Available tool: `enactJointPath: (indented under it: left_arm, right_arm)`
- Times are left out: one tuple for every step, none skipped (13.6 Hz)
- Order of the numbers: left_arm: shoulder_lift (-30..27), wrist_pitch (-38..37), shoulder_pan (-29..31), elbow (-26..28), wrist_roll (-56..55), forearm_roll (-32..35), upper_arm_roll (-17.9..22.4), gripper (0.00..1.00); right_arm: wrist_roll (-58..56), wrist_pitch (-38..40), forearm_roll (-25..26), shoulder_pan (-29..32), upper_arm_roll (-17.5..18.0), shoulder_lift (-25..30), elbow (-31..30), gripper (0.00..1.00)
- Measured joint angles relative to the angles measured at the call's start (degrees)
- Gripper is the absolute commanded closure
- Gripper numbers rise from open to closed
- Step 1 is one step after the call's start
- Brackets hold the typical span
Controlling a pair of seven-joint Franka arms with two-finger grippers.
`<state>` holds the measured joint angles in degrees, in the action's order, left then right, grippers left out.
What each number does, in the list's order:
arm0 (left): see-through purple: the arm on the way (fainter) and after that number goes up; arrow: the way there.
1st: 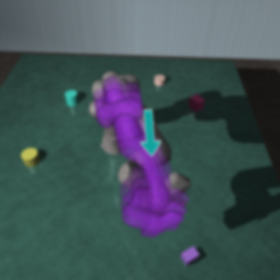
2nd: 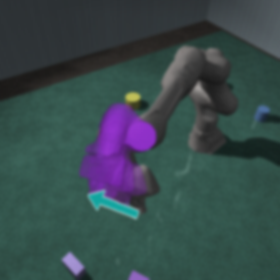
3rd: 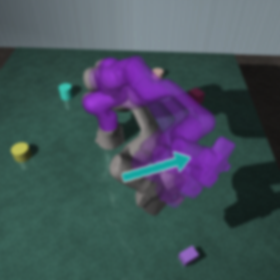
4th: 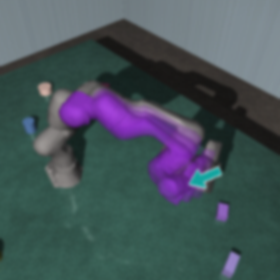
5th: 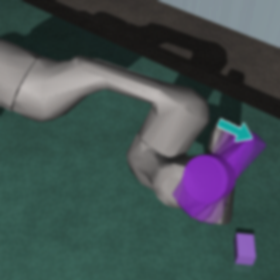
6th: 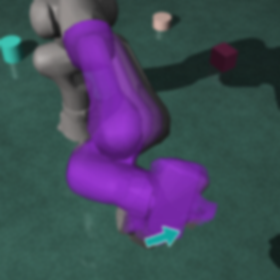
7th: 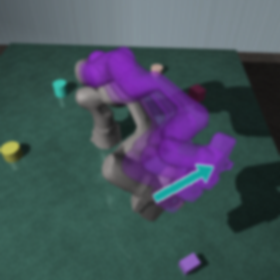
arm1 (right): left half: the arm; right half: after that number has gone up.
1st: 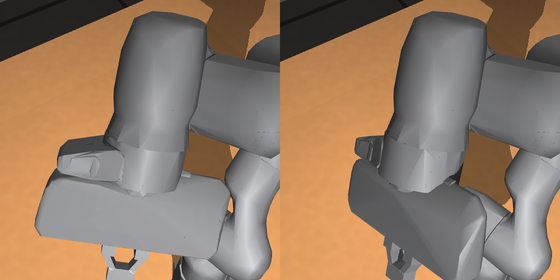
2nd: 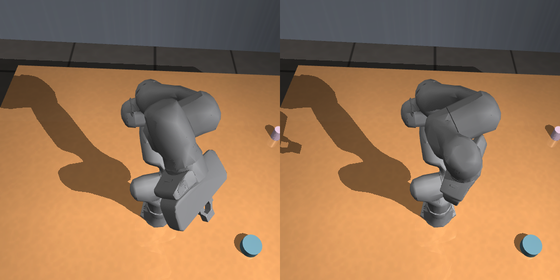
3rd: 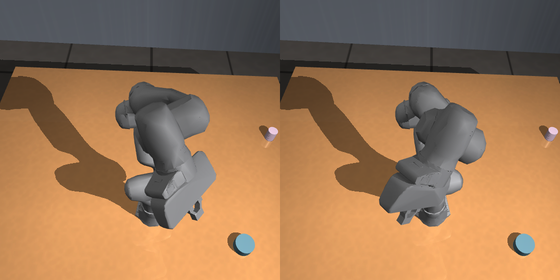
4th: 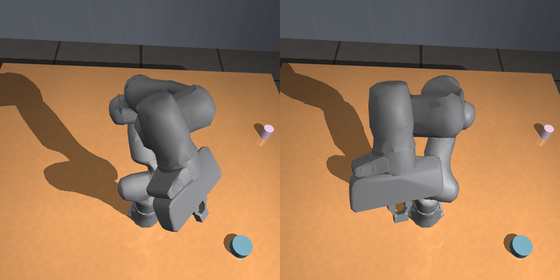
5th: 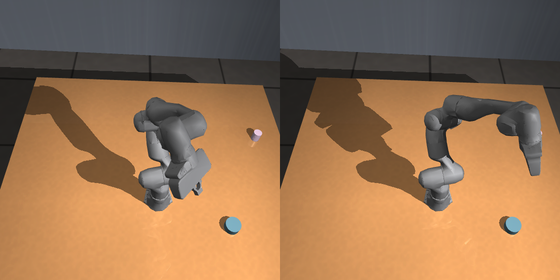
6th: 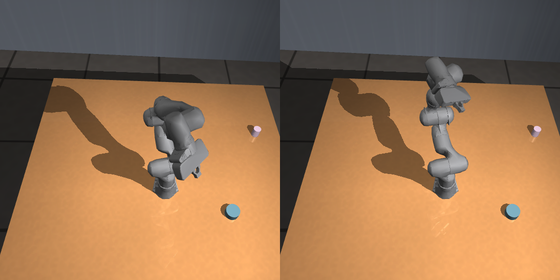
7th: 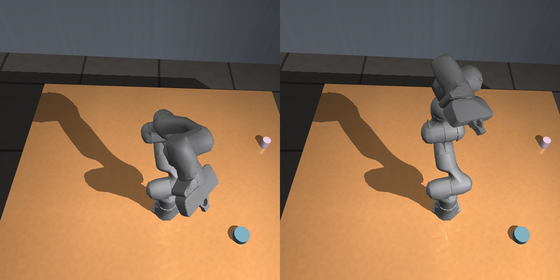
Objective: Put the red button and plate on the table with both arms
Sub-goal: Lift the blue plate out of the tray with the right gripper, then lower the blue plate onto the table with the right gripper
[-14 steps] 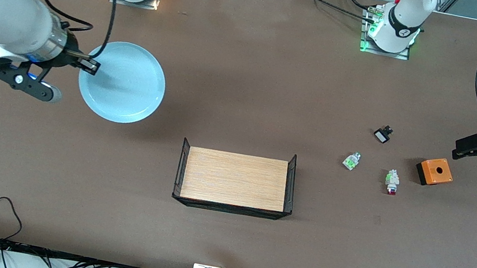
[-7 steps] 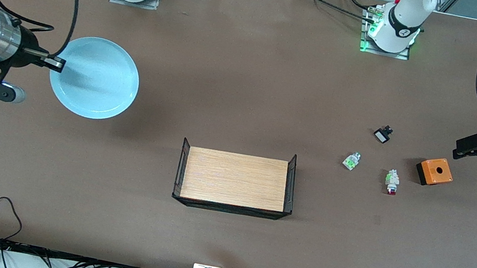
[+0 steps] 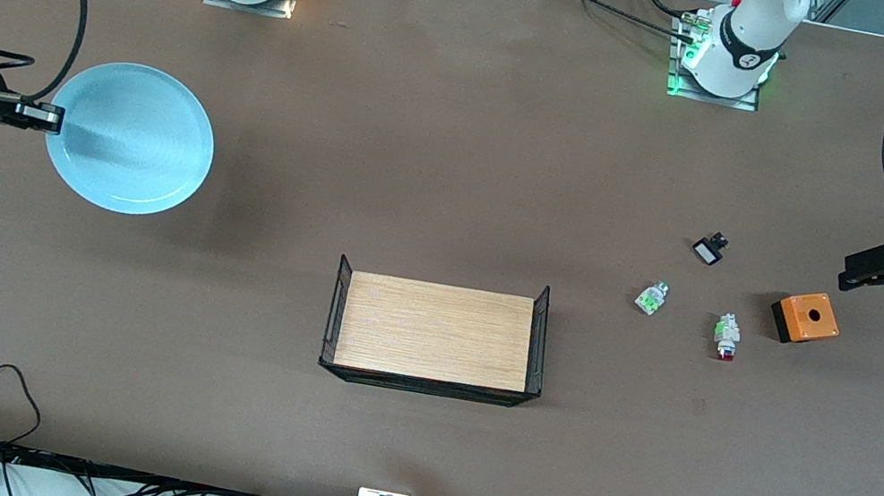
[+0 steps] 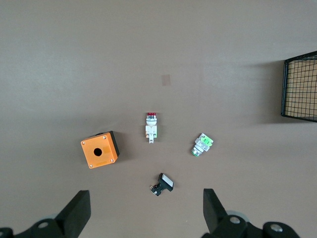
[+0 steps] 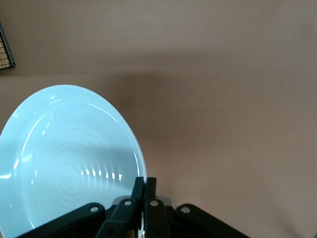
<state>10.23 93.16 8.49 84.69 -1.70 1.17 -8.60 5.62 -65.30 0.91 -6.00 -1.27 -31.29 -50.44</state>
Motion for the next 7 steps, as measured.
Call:
enactJointPath:
  left_arm:
    - [0.00, -0.57, 0.01, 0.00, 0.00, 0.00, 0.02, 0.00]
    - [0.00, -1.18, 0.04, 0.00, 0.00, 0.00, 0.04, 0.00]
    - [0.00, -1.44, 0.06, 0.01, 0.00, 0.00, 0.06, 0.00]
    - [0.01, -1.56, 0.08, 0.01, 0.01, 0.00, 0.06, 0.00]
    - [0.01, -1.61, 0.09, 0.01, 0.02, 0.00, 0.06, 0.00]
    - [0.01, -1.62, 0.09, 0.01, 0.03, 0.00, 0.06, 0.00]
    - [0.01, -1.63, 0.09, 0.01, 0.04, 0.00, 0.06, 0.00]
  right_arm:
    - [-0.33, -1.12, -0.06, -0.20, 0.16, -0.21, -0.91, 0.98]
    - [-0.54, -3.26, -0.07, -0.50, 0.36, -0.30, -2.57, 0.97]
    - [-0.78, -6.28, -0.07, -0.75, 0.43, -0.21, -4.92, 0.97]
    - [-1.27, -10.00, -0.07, -0.83, 0.43, 0.29, -8.10, 0.97]
    - [-2.05, -13.77, -0.07, -0.78, 0.42, 1.22, -11.83, 0.97]
    - [-2.70, -17.47, -0.06, -0.68, 0.38, 2.53, -15.96, 0.97]
    - [-3.01, -20.73, 0.00, -0.46, 0.27, 3.97, -19.89, 0.97]
